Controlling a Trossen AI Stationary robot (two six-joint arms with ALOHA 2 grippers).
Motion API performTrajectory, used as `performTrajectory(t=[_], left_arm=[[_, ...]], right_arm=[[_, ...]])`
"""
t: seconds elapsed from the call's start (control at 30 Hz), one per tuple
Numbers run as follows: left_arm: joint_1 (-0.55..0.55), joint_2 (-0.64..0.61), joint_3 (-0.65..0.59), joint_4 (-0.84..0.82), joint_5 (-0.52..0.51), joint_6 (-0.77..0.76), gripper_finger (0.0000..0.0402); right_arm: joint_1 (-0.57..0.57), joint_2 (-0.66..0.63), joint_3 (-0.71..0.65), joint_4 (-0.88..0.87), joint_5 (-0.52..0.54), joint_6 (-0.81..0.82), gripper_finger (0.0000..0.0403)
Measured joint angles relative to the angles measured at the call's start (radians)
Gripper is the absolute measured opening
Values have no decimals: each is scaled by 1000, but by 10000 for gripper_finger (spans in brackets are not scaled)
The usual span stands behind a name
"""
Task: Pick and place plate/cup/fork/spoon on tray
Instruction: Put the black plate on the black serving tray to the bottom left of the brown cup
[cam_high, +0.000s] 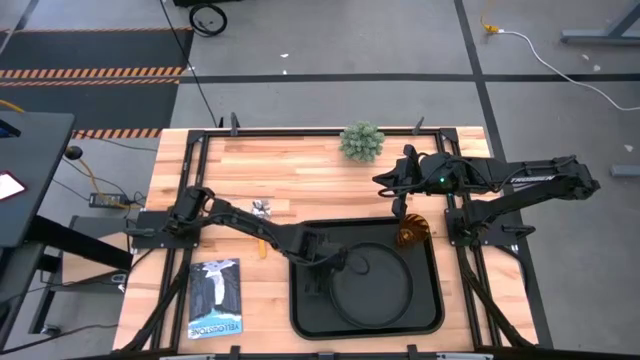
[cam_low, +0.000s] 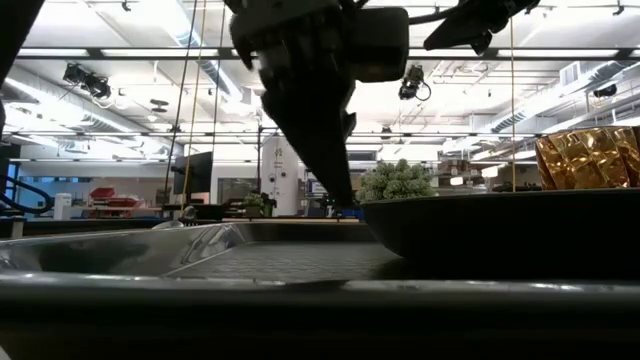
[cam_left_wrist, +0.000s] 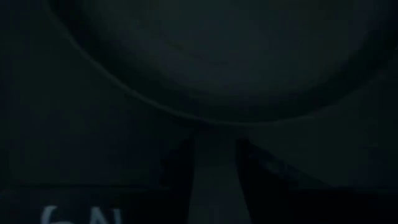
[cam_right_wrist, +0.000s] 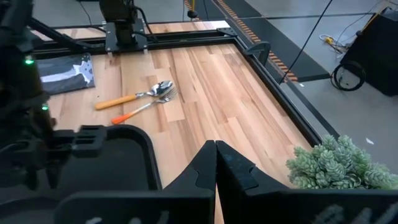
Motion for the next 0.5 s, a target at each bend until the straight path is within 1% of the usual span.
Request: performTrajectory(t=[0.07, 0.17, 0.27, 0.5], left_arm=[[-10, 0, 0, -5, 17, -50, 125], [-28, 0, -3, -20, 18, -131, 125], [-56, 8, -16, -1, 15, -204, 125], [-103, 34, -34, 98, 7, -314, 125]], right_arm=[[0, 0, 0, 2, 0, -15, 8], [0, 0, 0, 19, 0, -35, 8], [0, 0, 0, 19, 0, -48, 8], [0, 0, 0, 28, -3, -68, 8]])
